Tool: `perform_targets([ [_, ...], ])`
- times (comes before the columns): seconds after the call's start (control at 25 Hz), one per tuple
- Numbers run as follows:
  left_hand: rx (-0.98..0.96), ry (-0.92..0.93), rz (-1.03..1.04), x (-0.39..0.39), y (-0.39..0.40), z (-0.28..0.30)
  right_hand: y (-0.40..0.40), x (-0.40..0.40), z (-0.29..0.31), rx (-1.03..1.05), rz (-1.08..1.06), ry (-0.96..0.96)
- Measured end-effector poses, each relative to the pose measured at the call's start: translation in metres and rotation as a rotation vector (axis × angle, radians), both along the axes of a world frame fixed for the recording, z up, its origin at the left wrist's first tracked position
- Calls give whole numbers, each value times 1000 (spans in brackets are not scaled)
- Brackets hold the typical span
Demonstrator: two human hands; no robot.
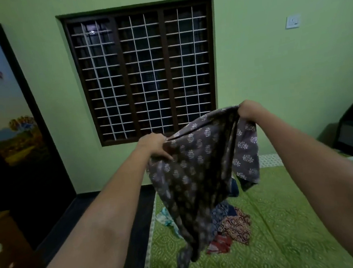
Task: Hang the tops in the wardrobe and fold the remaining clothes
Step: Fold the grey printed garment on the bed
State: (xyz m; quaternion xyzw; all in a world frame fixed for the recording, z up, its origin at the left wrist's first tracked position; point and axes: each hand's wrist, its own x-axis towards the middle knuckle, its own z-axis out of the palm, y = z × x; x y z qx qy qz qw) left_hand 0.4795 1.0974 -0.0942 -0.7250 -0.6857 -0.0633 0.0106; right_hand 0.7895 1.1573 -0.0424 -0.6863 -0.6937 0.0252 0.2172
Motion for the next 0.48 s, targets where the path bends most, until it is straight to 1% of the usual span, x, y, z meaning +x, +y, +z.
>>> perform_targets([
  [0.04,-7,22,60,-8,3,-1,-2,2,-2,-11,-36,25],
  [0.08,21,-126,100,-13,5,-4,-4,0,-5,-26,-57,20],
  [0.12,51,-384,112,-12,2,-6,-7,-7,-7,-57,-52,-11],
  [0.16,63,-652,88,-5,0,-6,-12,-19,-12,-110,-3,-64],
  [0.2,49,-881,28,9,-2,-3,-18,-35,-16,-169,73,-105],
  [0.24,26,-1036,-41,24,-4,1,-27,-55,-19,-207,161,-81],
  [0.28,16,-1092,-100,39,-6,6,-34,-75,-24,-225,250,6],
  [0.36,30,-1097,-171,54,-7,11,-41,-108,-30,-193,408,173],
  [0.4,24,-1114,-185,53,-7,11,-45,-118,-30,-187,425,213],
  [0.48,-33,-1155,-213,36,-7,3,-44,-125,-28,-113,403,220],
])
